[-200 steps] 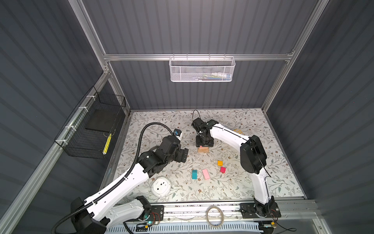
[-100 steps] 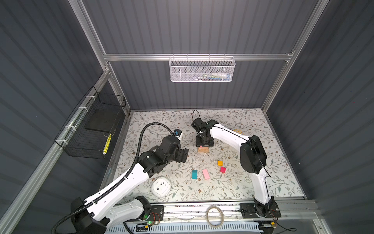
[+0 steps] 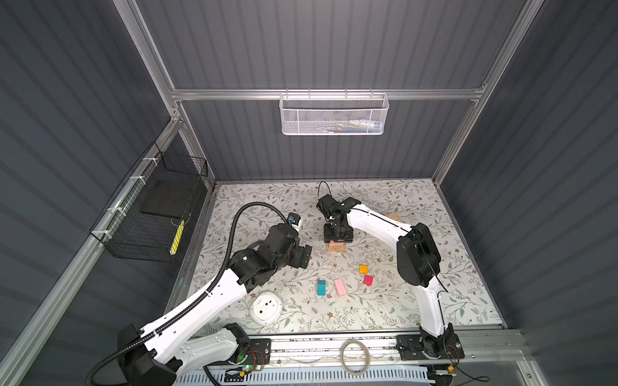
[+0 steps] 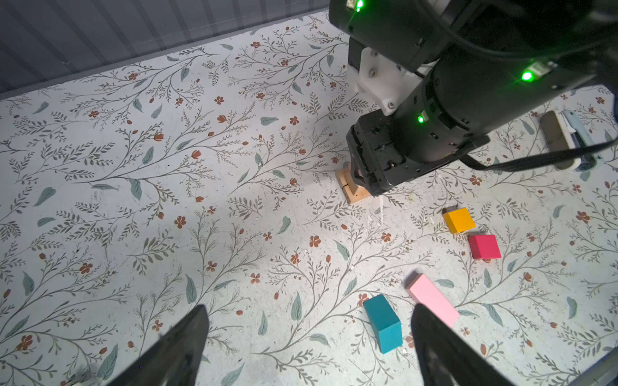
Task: Build the wood block tower
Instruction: 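Lower the held pink block onto the wooden stack with the right gripper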
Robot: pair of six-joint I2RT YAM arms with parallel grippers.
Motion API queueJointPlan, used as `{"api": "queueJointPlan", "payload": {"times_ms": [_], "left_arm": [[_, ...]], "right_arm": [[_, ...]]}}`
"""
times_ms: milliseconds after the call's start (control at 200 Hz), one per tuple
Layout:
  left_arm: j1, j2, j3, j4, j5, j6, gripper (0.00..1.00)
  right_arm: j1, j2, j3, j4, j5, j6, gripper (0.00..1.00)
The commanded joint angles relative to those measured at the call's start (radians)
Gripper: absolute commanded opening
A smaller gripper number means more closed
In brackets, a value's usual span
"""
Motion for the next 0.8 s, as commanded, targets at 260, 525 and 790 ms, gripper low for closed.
{"api": "queueJointPlan", "payload": {"times_ms": [260, 525, 790], "left_arm": [[0.006, 0.011, -0.010, -0.003, 0.017, -0.003, 0.94], [0.006, 0.011, -0.012, -0.002, 0.018, -0.003, 0.94], [0.007, 0.012, -0.012, -0.001, 0.018, -0.004, 0.94]], "right_arm": [[0.006, 0.028, -0.003, -0.031, 0.004, 0.007, 0.61], [0.006, 0.028, -0.003, -0.033, 0.008, 0.007, 0.65], [0.006, 0.029, 0.001, -0.034, 0.014, 0.009, 0.73]]}}
